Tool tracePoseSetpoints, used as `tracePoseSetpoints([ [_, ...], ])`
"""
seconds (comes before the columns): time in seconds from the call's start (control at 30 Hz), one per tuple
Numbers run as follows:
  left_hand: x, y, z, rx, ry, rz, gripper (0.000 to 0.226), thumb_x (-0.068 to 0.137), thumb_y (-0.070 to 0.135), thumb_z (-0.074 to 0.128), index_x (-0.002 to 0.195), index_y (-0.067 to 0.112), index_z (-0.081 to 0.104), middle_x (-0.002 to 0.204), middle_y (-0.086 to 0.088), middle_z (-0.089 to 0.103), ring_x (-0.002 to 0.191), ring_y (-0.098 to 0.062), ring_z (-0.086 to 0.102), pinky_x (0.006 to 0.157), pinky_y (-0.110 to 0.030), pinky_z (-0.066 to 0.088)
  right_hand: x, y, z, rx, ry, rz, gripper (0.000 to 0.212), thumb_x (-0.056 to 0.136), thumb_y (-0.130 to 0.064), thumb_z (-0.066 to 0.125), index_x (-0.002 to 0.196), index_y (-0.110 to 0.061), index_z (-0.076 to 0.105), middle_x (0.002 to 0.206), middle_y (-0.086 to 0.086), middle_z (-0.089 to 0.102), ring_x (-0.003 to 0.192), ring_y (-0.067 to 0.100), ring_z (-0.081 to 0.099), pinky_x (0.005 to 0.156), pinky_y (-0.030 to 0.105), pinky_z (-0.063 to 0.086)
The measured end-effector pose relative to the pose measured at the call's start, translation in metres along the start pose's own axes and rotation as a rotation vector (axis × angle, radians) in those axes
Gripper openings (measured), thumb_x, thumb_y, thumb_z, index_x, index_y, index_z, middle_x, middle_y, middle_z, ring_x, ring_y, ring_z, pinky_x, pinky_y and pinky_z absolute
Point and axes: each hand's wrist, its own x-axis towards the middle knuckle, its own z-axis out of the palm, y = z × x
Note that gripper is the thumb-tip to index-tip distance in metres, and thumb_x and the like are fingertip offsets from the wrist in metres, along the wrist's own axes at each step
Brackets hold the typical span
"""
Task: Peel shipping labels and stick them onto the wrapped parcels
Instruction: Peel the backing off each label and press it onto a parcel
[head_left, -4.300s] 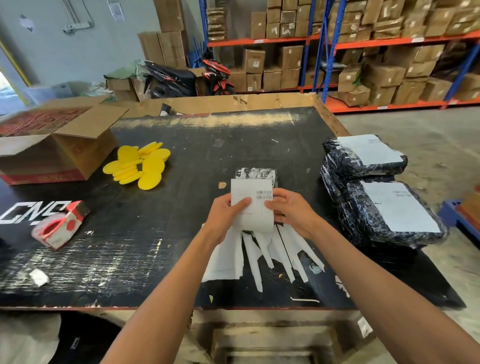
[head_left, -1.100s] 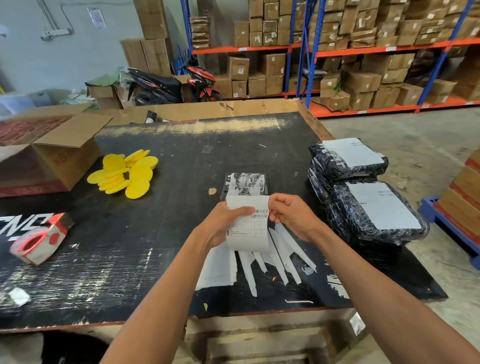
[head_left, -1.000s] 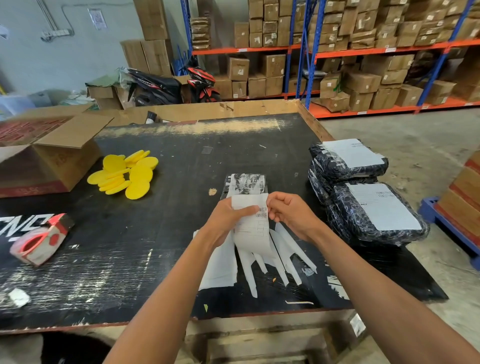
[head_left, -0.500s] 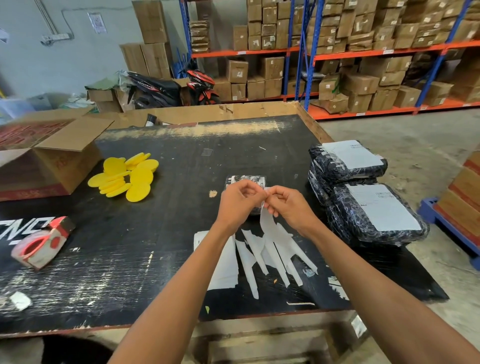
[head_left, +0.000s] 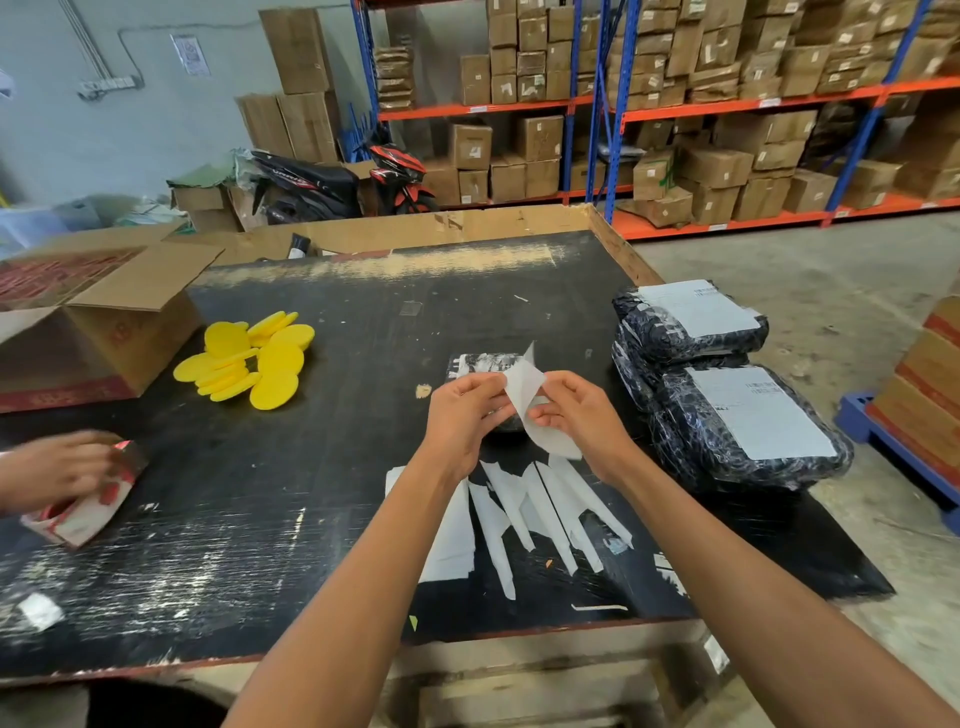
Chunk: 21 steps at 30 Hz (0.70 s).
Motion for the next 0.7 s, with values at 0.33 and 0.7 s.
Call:
tracePoseSetpoints([
  [0.33,0.003,-0.003,0.002,0.114,0.014,0.052,0.014,0.092,0.004,0.067,0.101,-0.007,0.07,0.098,-0.018,0.075,0.085,-0.022,0.073,0.083,-0.033,0.061,0.002,-0.005,0.004,0.022,0.041,0.017,0.035,0.102,-0.041,0.053,0.112,-0.013,0.071,0.102,0.01,0.076,0.093,0.023,0.075,0.081,0.03,0.06],
  [0.7,0.006,0.004,-0.005,-0.235,0.069,-0.076,0.008,0.094,-0.001,0.06,0.098,-0.005,0.066,0.095,-0.015,0.074,0.09,-0.028,0.074,0.08,-0.035,0.062,0.015,0.012,-0.011,-0.123,0.234,0.083,0.017,0.093,-0.013,0.065,0.079,-0.013,0.055,0.073,0.005,0.067,0.079,0.02,0.064,0.088,0.046,0.056],
])
